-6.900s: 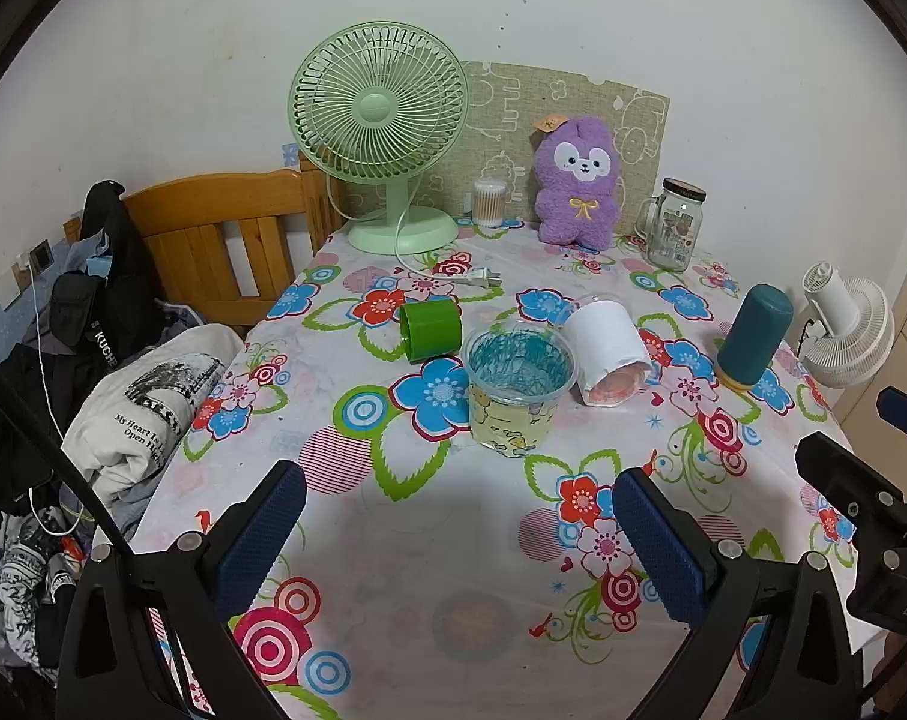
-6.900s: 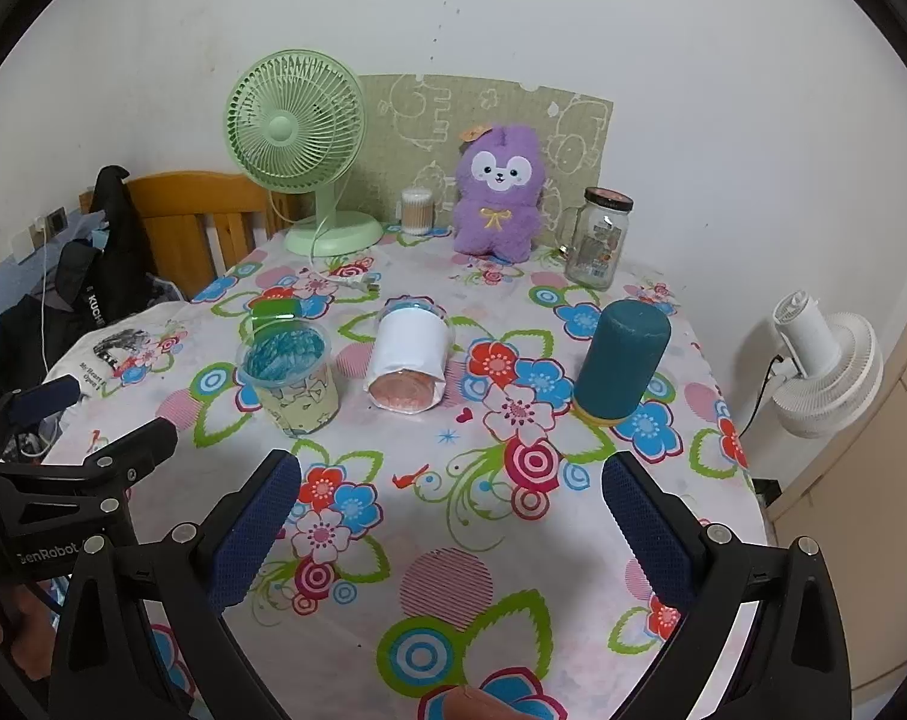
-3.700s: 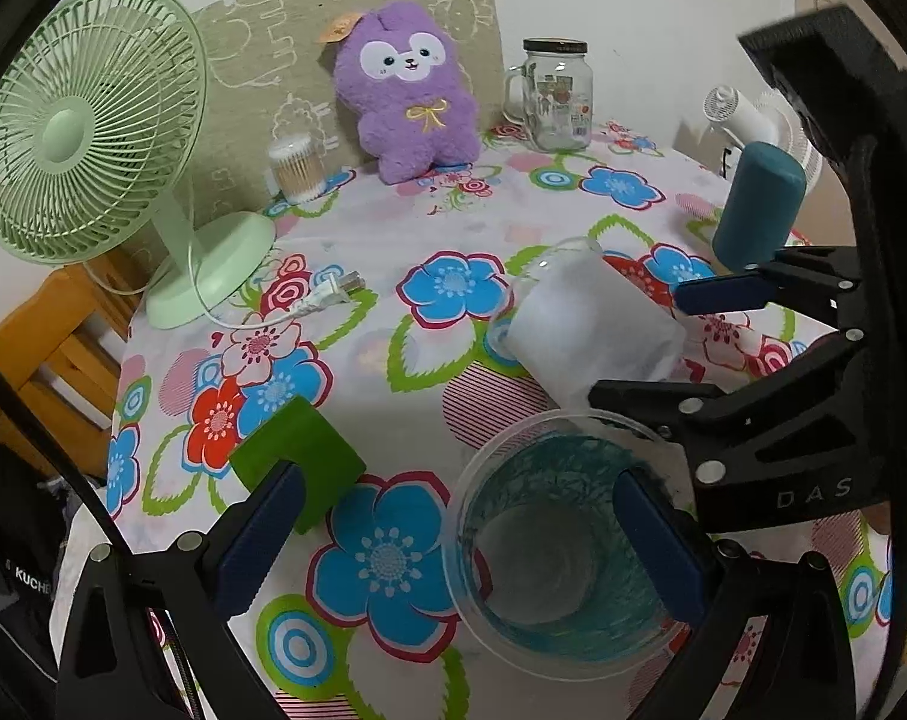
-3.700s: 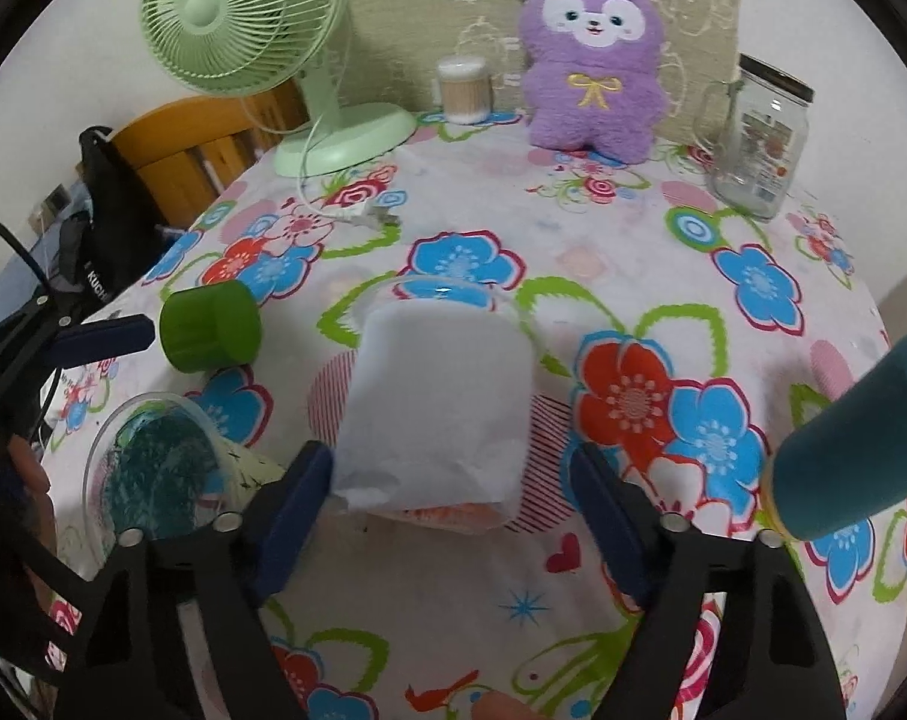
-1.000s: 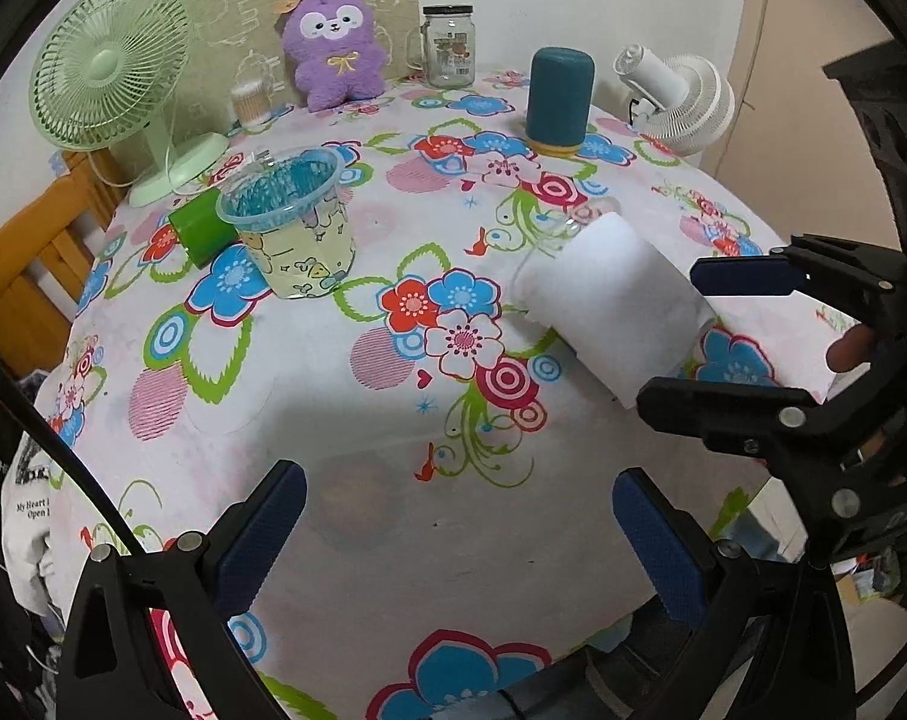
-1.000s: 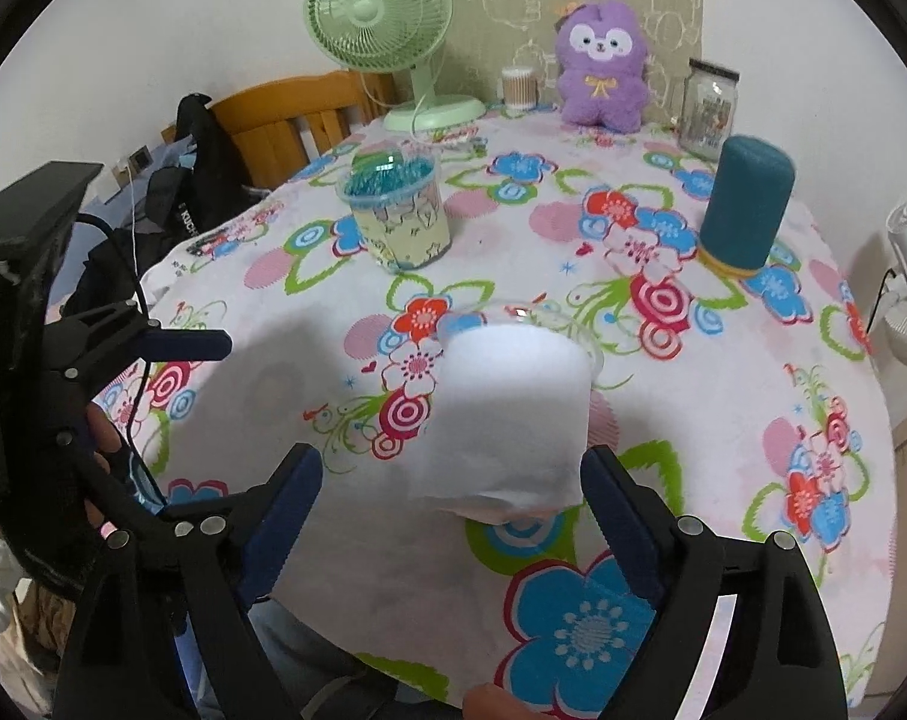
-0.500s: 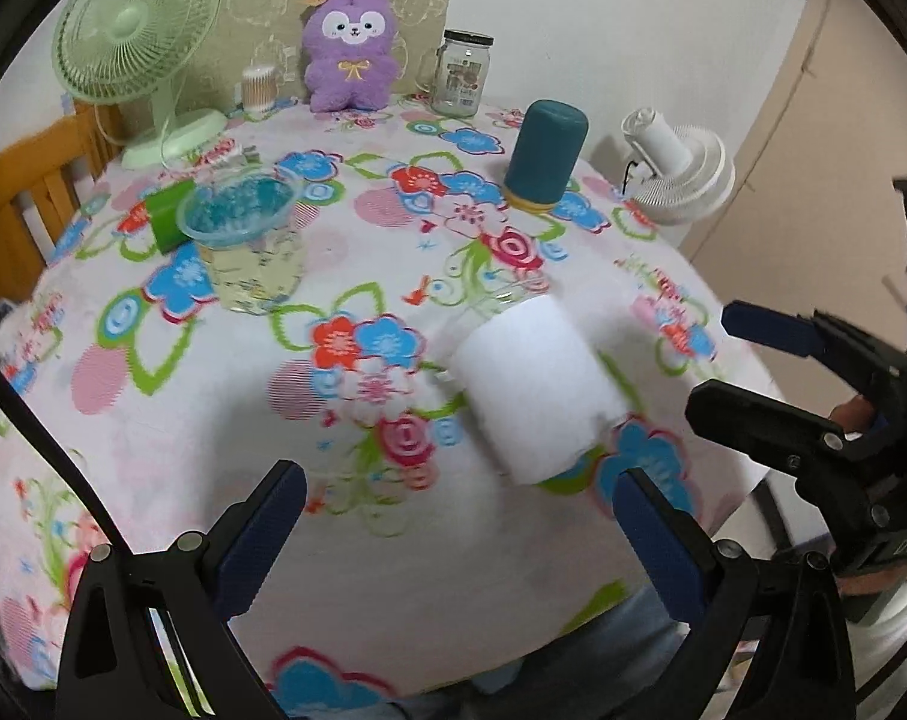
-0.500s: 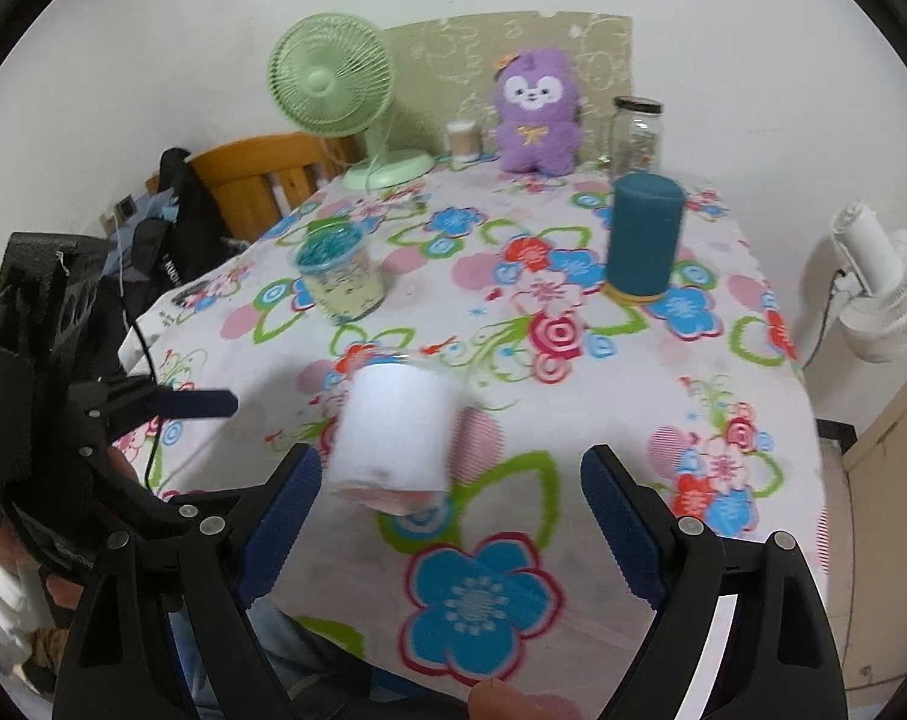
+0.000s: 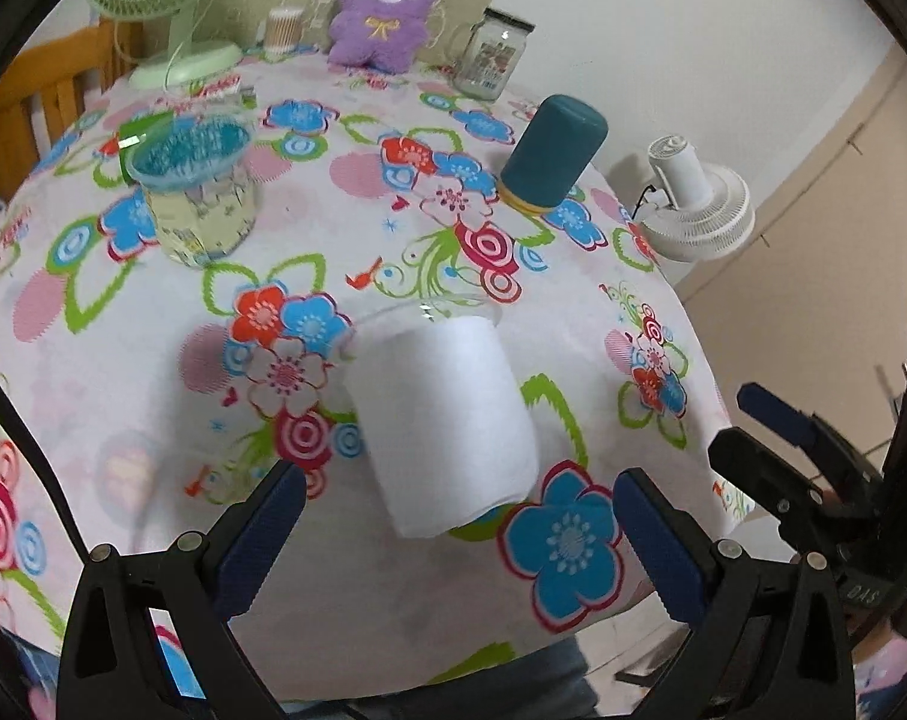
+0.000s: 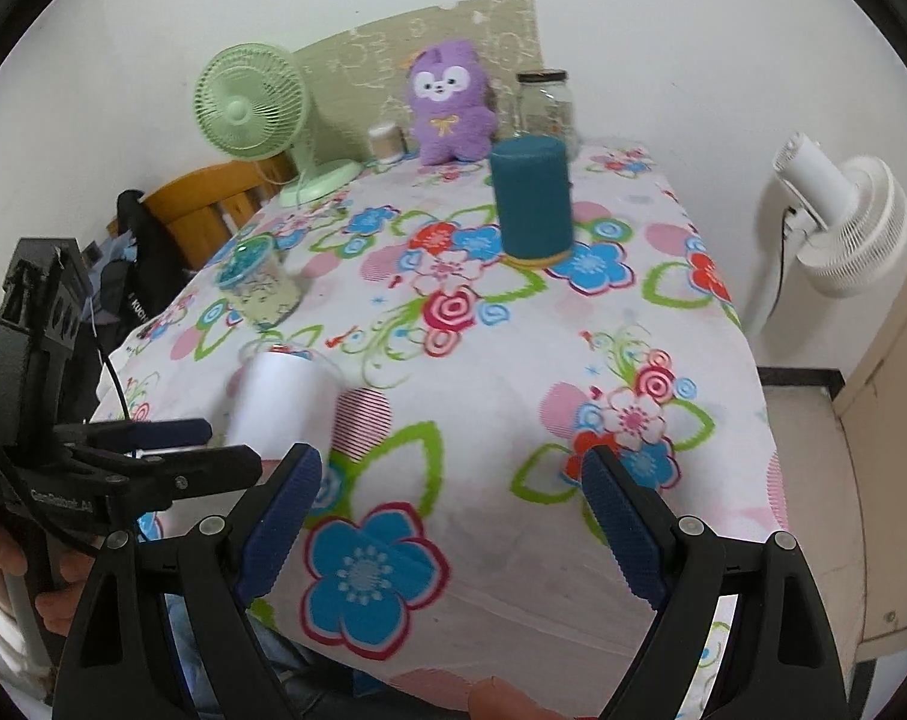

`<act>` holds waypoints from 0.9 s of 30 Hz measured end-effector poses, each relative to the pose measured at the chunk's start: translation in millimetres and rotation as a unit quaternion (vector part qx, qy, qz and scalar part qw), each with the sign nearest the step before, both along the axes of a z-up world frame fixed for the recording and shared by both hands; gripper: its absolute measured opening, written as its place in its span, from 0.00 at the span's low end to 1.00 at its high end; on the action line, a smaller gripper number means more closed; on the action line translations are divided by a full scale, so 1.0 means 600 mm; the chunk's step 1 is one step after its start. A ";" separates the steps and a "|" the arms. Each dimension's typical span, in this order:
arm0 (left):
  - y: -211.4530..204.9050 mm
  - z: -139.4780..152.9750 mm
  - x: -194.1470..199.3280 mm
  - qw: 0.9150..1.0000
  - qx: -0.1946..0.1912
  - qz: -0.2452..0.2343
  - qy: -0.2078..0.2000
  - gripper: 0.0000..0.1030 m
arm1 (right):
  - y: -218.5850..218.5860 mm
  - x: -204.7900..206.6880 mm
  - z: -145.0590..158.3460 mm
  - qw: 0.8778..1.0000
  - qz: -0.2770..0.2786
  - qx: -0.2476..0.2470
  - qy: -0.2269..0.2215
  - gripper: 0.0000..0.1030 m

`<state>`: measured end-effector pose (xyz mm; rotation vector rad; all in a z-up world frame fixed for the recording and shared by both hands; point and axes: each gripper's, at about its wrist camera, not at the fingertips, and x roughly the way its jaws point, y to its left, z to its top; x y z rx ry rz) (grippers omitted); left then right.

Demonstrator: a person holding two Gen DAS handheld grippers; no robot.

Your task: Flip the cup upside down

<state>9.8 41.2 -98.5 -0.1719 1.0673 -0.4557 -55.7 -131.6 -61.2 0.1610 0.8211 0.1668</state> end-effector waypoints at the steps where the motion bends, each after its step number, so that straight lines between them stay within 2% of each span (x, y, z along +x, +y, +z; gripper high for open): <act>1: -0.006 -0.005 0.002 1.000 -0.001 0.003 0.008 1.00 | -0.004 0.000 -0.003 1.000 -0.003 0.002 0.002 0.87; 10: -0.030 -0.038 0.023 0.998 0.005 0.038 0.043 1.00 | -0.023 0.000 -0.023 1.000 -0.008 0.020 0.014 0.87; 13: -0.029 -0.043 0.027 0.997 0.014 0.057 0.041 1.00 | -0.028 0.000 -0.029 1.000 -0.009 0.024 0.017 0.87; 20: -0.042 -0.055 0.029 0.997 0.025 0.060 0.044 1.00 | -0.033 -0.010 -0.038 0.999 0.007 0.035 0.021 0.87; 24: -0.045 -0.054 0.033 0.997 0.030 0.066 0.041 0.96 | -0.025 -0.017 -0.039 0.999 0.022 0.019 0.017 0.87; 27: -0.045 -0.056 0.037 0.996 0.036 0.066 0.042 0.89 | -0.017 -0.021 -0.042 0.999 0.041 0.015 0.015 0.87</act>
